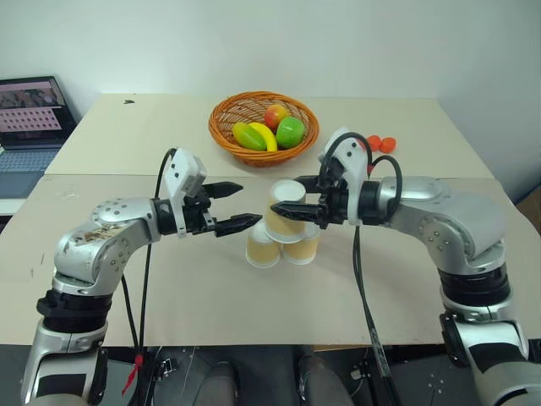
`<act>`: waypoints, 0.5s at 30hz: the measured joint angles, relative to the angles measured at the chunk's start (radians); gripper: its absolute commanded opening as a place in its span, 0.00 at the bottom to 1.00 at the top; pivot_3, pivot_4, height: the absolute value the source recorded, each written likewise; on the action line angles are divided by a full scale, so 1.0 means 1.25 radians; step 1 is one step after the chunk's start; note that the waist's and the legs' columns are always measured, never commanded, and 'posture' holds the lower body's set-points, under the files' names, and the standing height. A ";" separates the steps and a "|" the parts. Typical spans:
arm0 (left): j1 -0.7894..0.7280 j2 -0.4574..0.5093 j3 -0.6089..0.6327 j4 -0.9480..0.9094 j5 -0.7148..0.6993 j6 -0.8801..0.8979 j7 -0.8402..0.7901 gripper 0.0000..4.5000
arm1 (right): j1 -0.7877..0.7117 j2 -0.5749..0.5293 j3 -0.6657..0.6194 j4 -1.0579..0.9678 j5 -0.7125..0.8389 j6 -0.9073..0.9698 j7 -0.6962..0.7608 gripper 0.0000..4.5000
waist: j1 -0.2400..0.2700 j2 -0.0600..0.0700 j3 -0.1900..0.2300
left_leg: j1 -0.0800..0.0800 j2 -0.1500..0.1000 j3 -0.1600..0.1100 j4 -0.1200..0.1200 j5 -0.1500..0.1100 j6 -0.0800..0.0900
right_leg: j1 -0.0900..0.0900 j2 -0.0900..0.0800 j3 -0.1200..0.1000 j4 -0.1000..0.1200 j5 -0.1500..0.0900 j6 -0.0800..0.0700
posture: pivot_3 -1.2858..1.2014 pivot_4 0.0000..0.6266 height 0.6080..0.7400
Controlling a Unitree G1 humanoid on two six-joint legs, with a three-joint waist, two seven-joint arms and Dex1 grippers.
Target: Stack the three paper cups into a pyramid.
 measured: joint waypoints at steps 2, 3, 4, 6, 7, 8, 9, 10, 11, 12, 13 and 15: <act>0.000 0.000 -0.002 0.000 0.000 0.000 -0.002 1.00 | 0.000 0.003 0.000 0.000 -0.003 0.000 0.000 0.74 | 0.000 0.000 0.000 | 0.000 0.000 0.000 0.000 0.000 0.000 | 0.000 0.000 0.000 0.000 0.000 0.000 | 0.52 0.24 0.95; 0.000 0.000 -0.002 0.000 0.000 0.000 -0.002 1.00 | 0.000 0.004 0.000 0.000 -0.003 0.000 0.000 0.85 | 0.000 0.000 0.000 | 0.000 0.000 0.000 0.000 0.000 0.000 | 0.000 0.000 0.000 0.000 0.000 0.000 | 0.52 0.24 0.95; 0.000 0.000 -0.003 0.000 0.001 -0.001 -0.004 1.00 | 0.000 0.005 0.000 0.000 -0.003 0.000 0.000 0.88 | 0.000 0.000 0.000 | 0.000 0.000 0.000 0.000 0.000 0.000 | 0.000 0.000 0.000 0.000 0.000 0.000 | 0.52 0.24 0.95; -0.002 0.000 -0.006 0.000 0.002 -0.002 -0.005 1.00 | 0.000 0.007 0.000 0.000 -0.003 0.000 0.003 0.99 | 0.000 0.000 0.000 | 0.000 0.000 0.000 0.000 0.000 0.000 | 0.000 0.000 0.000 0.000 0.000 0.000 | 0.52 0.24 0.95; -0.002 0.000 -0.007 0.000 0.002 -0.002 -0.005 1.00 | 0.000 0.008 0.000 -0.001 -0.003 0.000 0.004 0.99 | 0.000 0.000 0.000 | 0.000 0.000 0.000 0.000 0.000 0.000 | 0.000 0.000 0.000 0.000 0.000 0.000 | 0.52 0.24 0.95; -0.003 0.000 -0.007 0.000 0.003 -0.003 -0.006 1.00 | 0.000 0.009 0.000 -0.002 -0.002 0.000 0.006 0.99 | 0.000 0.000 0.000 | 0.000 0.000 0.000 0.000 0.000 0.000 | 0.000 0.000 0.000 0.000 0.000 0.000 | 0.52 0.24 0.95; -0.005 0.000 -0.008 0.000 0.003 -0.003 -0.006 1.00 | 0.000 0.009 0.000 -0.003 -0.002 0.000 0.007 0.99 | 0.000 0.000 0.000 | 0.000 0.000 0.000 0.000 0.000 0.000 | 0.000 0.000 0.000 0.000 0.000 0.000 | 0.52 0.24 0.95; -0.007 0.000 -0.009 0.001 0.004 -0.003 -0.007 1.00 | 0.000 0.009 0.000 -0.006 0.001 0.000 0.012 0.99 | 0.000 0.000 0.000 | 0.000 0.000 0.000 0.000 0.000 0.000 | 0.000 0.000 0.000 0.000 0.000 0.000 | 0.52 0.24 0.95; -0.008 0.000 -0.009 0.001 0.004 -0.003 -0.007 1.00 | 0.000 0.009 0.000 -0.008 0.003 0.000 0.013 0.99 | 0.000 0.000 0.000 | 0.000 0.000 0.000 0.000 0.000 0.000 | 0.000 0.000 0.000 0.000 0.000 0.000 | 0.52 0.24 0.95; -0.010 -0.001 -0.010 0.001 0.005 -0.004 -0.007 1.00 | 0.000 0.008 0.000 -0.015 0.010 0.000 0.017 0.99 | 0.000 0.000 0.000 | 0.000 0.000 0.000 0.000 0.000 0.000 | 0.000 0.000 0.000 0.000 0.000 0.000 | 0.52 0.24 0.95; -0.012 -0.001 -0.010 0.001 0.006 -0.004 -0.008 1.00 | 0.000 0.008 0.000 -0.022 0.013 0.000 0.020 0.99 | 0.000 0.000 0.000 | 0.000 0.000 0.000 0.000 0.000 0.000 | 0.000 0.000 0.000 0.000 0.000 0.000 | 0.52 0.24 0.95; -0.018 -0.004 -0.011 0.003 0.010 -0.005 -0.010 1.00 | 0.000 0.008 -0.005 -0.035 0.027 0.006 0.026 0.99 | 0.000 0.000 0.000 | 0.000 0.000 0.000 0.000 0.000 0.000 | 0.000 0.000 0.000 0.000 0.000 0.000 | 0.52 0.24 0.95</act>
